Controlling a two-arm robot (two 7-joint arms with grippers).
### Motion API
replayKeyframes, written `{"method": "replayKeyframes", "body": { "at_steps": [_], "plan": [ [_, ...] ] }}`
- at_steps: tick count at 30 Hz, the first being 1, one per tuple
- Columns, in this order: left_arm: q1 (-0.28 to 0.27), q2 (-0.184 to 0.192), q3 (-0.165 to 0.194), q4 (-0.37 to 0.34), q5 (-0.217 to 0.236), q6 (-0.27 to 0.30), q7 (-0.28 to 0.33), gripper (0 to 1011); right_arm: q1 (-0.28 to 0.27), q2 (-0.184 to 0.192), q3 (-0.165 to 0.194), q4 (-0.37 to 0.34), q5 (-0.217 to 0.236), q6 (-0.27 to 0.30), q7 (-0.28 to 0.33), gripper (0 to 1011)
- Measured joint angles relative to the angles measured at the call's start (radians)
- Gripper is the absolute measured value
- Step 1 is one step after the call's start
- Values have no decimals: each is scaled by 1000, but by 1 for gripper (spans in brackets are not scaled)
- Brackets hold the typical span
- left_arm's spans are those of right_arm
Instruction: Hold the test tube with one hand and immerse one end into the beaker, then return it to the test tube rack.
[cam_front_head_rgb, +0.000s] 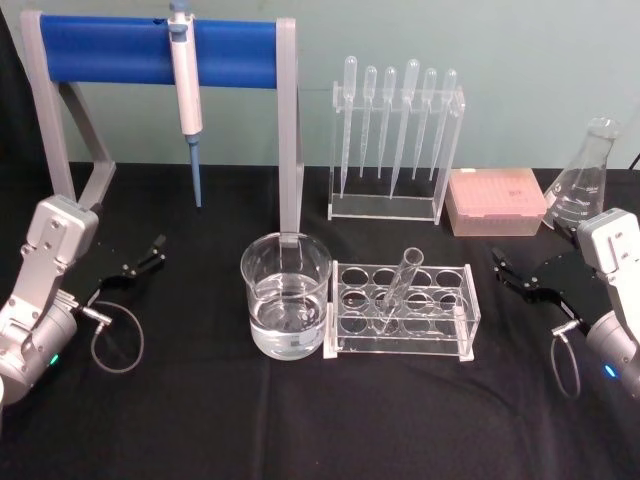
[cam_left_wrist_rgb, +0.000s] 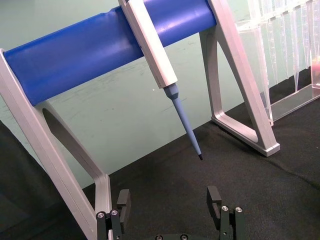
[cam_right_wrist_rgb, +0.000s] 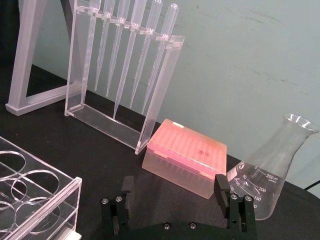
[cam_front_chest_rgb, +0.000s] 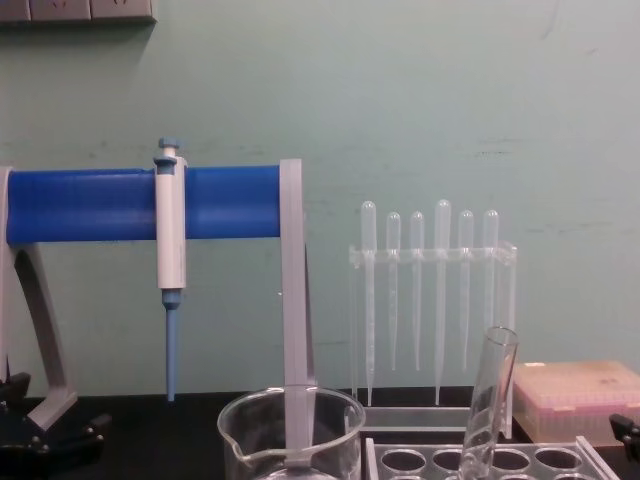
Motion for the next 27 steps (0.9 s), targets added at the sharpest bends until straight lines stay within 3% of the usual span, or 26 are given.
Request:
{"method": "replayKeyframes", "body": {
  "at_steps": [6,12,20,27],
  "plan": [
    [0,0,0,0,0,0,0,1000,0,0,0,0,0,0,0,1004],
    [0,0,0,0,0,0,0,1000,-13,24,22,-78,0,-3,39,1004],
    [0,0,0,0,0,0,0,1000,-70,66,61,-215,58,19,121,1004],
    [0,0,0,0,0,0,0,1000,-131,101,73,-264,126,1,235,1004]
  ]
}}
